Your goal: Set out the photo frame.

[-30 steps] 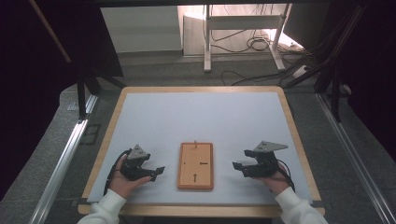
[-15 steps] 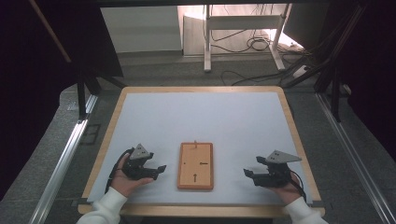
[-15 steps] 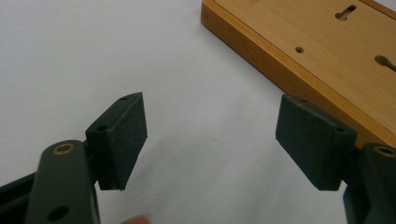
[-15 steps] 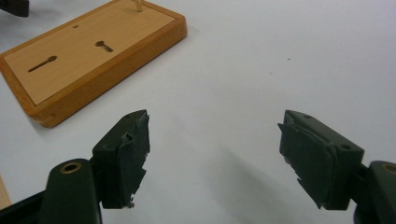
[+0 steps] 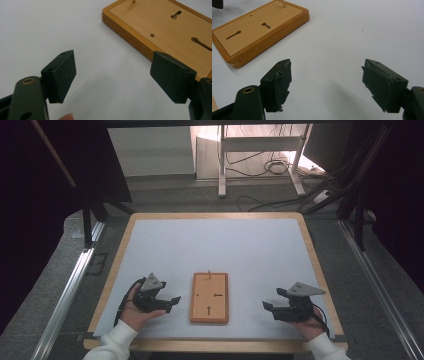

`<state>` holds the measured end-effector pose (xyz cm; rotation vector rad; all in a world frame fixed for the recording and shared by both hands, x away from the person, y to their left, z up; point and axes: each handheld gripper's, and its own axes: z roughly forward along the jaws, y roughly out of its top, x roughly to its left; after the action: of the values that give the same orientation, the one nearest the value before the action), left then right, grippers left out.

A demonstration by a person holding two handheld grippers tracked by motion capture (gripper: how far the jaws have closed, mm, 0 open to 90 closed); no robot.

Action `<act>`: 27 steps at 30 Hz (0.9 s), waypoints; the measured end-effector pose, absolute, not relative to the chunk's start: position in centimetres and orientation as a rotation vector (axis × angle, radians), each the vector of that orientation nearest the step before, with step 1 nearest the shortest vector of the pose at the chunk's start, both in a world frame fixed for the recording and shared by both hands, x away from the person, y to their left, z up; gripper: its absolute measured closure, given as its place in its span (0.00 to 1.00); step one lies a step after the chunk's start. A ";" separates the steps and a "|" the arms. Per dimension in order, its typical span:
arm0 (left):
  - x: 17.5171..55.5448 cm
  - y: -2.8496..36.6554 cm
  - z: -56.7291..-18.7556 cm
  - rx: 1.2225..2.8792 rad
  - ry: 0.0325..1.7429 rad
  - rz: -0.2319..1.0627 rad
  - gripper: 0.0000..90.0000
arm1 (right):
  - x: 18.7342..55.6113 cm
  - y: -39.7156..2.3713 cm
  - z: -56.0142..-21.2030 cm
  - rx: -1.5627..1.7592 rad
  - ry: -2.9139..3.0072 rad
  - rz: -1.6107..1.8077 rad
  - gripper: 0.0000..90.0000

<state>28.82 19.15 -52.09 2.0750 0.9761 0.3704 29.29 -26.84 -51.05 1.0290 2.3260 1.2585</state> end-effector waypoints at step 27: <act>32.8 13.4 -50.2 2.170 0.773 0.292 0.38 | 28.6 -25.7 -51.0 1.037 2.340 1.239 0.24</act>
<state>32.76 13.45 -50.19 2.1700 0.7733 0.2922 28.60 -25.66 -50.96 1.0374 2.3403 1.2388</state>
